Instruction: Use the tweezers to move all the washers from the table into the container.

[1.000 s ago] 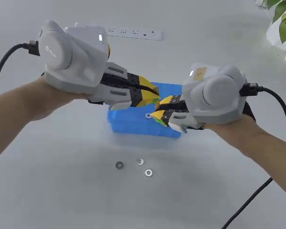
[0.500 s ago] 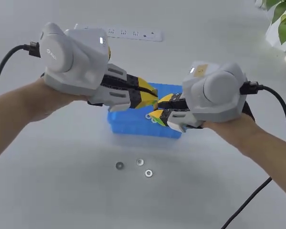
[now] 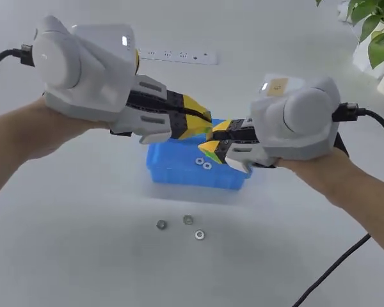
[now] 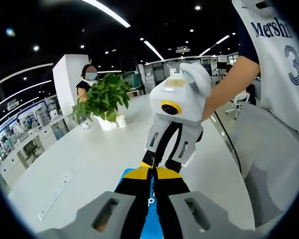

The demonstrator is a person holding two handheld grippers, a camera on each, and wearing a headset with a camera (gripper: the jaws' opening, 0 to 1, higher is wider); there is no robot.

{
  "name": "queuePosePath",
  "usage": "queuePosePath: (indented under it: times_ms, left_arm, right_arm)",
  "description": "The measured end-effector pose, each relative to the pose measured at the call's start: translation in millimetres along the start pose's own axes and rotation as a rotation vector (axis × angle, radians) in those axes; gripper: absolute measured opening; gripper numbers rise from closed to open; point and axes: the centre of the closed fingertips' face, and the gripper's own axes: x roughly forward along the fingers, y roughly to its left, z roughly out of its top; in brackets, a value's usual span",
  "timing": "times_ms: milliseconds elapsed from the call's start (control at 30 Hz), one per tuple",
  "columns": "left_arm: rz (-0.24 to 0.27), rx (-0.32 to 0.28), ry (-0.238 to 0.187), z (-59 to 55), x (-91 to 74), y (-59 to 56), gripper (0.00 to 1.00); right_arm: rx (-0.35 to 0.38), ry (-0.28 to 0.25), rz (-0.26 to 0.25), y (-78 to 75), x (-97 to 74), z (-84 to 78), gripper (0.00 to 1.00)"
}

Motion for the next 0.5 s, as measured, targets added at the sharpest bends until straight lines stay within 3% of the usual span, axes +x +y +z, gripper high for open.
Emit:
queuePosePath:
  times_ms: [233, 500]
  left_arm:
    - [-0.023, 0.047, 0.008, 12.1, -11.5, -20.9, 0.05]
    - [-0.046, 0.037, 0.014, 10.1, -17.0, -44.4, 0.05]
  right_arm:
    - [-0.053, -0.012, 0.023, 19.9, -11.9, 8.2, 0.13]
    - [-0.061, 0.009, 0.060, 44.2, -17.0, 2.7, 0.12]
